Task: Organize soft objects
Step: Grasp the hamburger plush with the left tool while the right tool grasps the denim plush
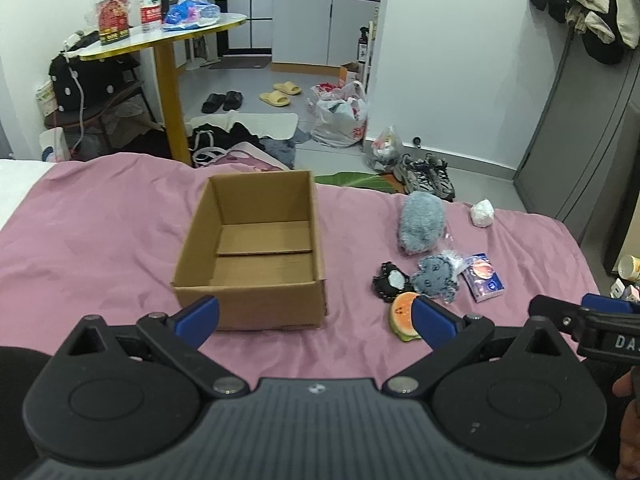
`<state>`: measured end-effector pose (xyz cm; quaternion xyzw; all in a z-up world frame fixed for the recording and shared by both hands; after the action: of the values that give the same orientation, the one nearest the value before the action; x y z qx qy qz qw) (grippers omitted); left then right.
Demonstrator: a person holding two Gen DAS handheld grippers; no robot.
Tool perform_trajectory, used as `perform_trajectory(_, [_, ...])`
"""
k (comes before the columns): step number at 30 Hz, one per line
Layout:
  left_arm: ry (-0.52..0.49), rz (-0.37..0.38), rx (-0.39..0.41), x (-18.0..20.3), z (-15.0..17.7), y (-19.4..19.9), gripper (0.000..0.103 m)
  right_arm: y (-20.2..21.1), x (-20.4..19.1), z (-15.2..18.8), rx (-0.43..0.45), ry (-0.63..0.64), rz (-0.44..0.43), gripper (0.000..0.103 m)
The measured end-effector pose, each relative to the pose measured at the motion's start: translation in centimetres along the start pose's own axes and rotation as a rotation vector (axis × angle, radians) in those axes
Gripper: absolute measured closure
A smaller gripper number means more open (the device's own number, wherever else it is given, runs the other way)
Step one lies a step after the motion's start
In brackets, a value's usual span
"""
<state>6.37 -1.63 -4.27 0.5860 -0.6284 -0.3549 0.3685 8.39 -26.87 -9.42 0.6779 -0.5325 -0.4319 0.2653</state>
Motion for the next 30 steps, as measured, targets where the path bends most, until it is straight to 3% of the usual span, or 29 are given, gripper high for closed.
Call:
perform_trajectory(5, [-0.012, 0.025, -0.014, 1.3, -0.5, -1.5, 0.002, -1.4, 1.5, -0.5, -0.018, -0.071, -0.050, 0.037])
perform_trajectory(7, [-0.017, 0.033, -0.014, 1.8, -0.8, -2.1, 0.003, -2.3, 2.3, -0.8, -0.028, -0.109, -0.068, 0.042])
perform_trajectory(17, [-0.046, 0.079, -0.072, 4.4, -2.1, -6.2, 0.014, -6.4, 4.9, -1.4, -0.055, -0.206, -0.145, 0.054])
perform_trajectory(20, [-0.045, 0.080, -0.098, 5.0, -2.5, -7.6, 0.019, -7.1, 6.1, -1.5, -0.052, -0.274, -0.201, 0.054])
perform_trajectory(25, [-0.048, 0.086, -0.140, 5.8, -3.0, -10.0, 0.022, -9.1, 6.7, -2.1, -0.068, -0.295, -0.207, 0.054])
perform_trajectory(30, [-0.062, 0.080, -0.188, 6.6, -3.4, -12.5, 0.024, -11.2, 6.7, -2.8, -0.111, -0.296, -0.227, 0.065])
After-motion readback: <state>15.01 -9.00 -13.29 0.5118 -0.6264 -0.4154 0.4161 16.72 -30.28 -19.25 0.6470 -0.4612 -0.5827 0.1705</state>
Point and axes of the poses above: each gripper's, at about its wrist camera, not at the fingertips, and y roughly against the way its jaws point, x to its right, z to its underside, the point moved 2 cm from there along -y, roughly the way its jaws point, and after that the axes turned 14 degrees about -x, right-handed, at the moved point
